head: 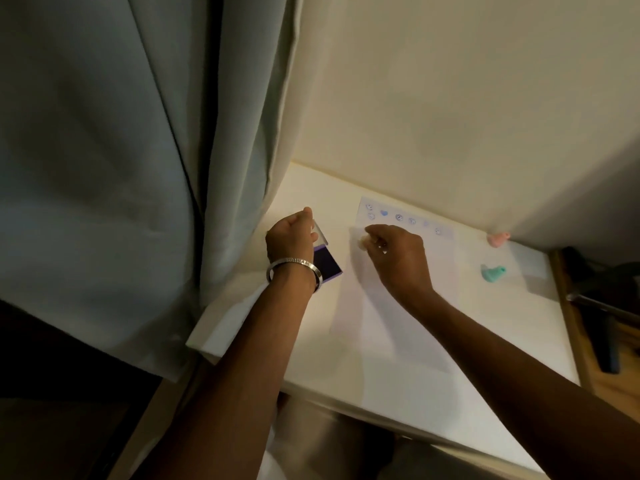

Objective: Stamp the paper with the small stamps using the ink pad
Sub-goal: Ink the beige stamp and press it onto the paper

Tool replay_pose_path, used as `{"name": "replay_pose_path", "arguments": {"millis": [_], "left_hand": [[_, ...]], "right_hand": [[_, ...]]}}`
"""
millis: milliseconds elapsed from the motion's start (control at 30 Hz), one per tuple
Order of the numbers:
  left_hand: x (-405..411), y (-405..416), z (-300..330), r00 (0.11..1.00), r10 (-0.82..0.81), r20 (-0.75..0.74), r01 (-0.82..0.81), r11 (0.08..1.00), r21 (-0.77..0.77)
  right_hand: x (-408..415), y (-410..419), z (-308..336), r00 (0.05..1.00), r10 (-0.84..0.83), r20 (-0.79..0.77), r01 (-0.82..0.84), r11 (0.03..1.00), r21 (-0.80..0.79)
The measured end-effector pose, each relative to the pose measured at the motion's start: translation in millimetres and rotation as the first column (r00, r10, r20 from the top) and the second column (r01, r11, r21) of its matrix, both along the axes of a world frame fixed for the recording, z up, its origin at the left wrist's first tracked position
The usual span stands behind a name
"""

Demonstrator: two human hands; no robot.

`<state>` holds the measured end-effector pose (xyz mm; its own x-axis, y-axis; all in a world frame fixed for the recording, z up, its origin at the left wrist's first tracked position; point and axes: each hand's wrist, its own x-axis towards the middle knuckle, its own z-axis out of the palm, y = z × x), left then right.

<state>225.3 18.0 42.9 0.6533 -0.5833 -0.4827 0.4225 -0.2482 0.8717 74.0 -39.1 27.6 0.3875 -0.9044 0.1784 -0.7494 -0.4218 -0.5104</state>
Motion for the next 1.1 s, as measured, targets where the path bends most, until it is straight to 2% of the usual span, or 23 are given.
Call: {"name": "replay_pose_path", "arguments": {"millis": [133, 200, 233, 267, 333, 400, 467, 500, 567, 633, 700, 900, 1000, 1100], "left_hand": [[-18.9, -6.0, 0.6, 0.993, -0.11, 0.052, 0.109, 0.994, 0.012], [-33.0, -6.9, -0.5, 0.936, -0.257, 0.24, 0.252, 0.966, 0.053], [-41.0, -6.0, -1.3, 0.847, -0.374, 0.379, 0.356, 0.927, 0.119], [-50.2, -4.4, -1.9, 0.711, -0.49, 0.504, 0.454, 0.868, 0.203], [-69.5, -1.4, -4.3, 0.427, -0.663, 0.615, 0.593, 0.719, 0.363], [-86.6, -0.5, -10.1, 0.19, -0.778, 0.598, 0.642, 0.559, 0.525], [-99.6, -1.3, -16.6, -0.004, -0.847, 0.532, 0.62, 0.415, 0.666], [-104.6, -1.5, -19.4, -0.071, -0.861, 0.503, 0.598, 0.367, 0.712], [-112.1, -1.7, -24.1, -0.154, -0.862, 0.483, 0.56, 0.326, 0.762], [-116.6, -3.1, -27.4, -0.211, -0.854, 0.475, 0.536, 0.306, 0.787], [-118.5, -5.7, -29.7, -0.222, -0.852, 0.474, 0.529, 0.303, 0.793], [-117.3, -10.3, -34.1, -0.142, -0.863, 0.485, 0.572, 0.328, 0.752], [-116.3, -12.7, -31.5, -0.129, -0.879, 0.458, 0.583, 0.307, 0.752], [-115.8, -13.9, -29.8, -0.068, -0.894, 0.443, 0.611, 0.314, 0.726]], "right_hand": [[-14.6, -28.6, -2.3, 0.995, -0.095, 0.009, 0.095, 0.995, 0.027], [-15.0, -41.9, -3.2, 0.992, -0.127, 0.023, 0.126, 0.992, 0.027], [-14.8, -48.4, -3.4, 0.989, -0.142, 0.039, 0.141, 0.989, 0.04], [-14.2, -54.5, -3.4, 0.989, -0.141, 0.046, 0.14, 0.989, 0.039], [-12.7, -64.7, -4.9, 0.992, -0.125, 0.032, 0.124, 0.992, 0.012], [-13.6, -73.1, -8.4, 0.992, -0.122, 0.013, 0.122, 0.993, 0.004], [-15.0, -78.3, -12.4, 0.994, -0.112, 0.002, 0.112, 0.994, -0.019], [-15.6, -79.7, -14.5, 0.995, -0.103, -0.004, 0.103, 0.994, -0.031], [-15.6, -82.2, -17.4, 0.996, -0.087, -0.014, 0.087, 0.995, -0.057], [-13.8, -84.8, -17.6, 0.996, -0.091, -0.025, 0.089, 0.993, -0.074], [-12.1, -86.6, -18.6, 0.995, -0.098, -0.011, 0.097, 0.993, -0.071], [-8.7, -88.4, -29.1, 0.996, -0.069, -0.049, 0.064, 0.994, -0.091], [-7.6, -86.5, -25.4, 0.997, -0.066, -0.044, 0.061, 0.993, -0.1], [-8.1, -85.0, -20.7, 0.997, -0.052, -0.054, 0.048, 0.997, -0.064]]}}
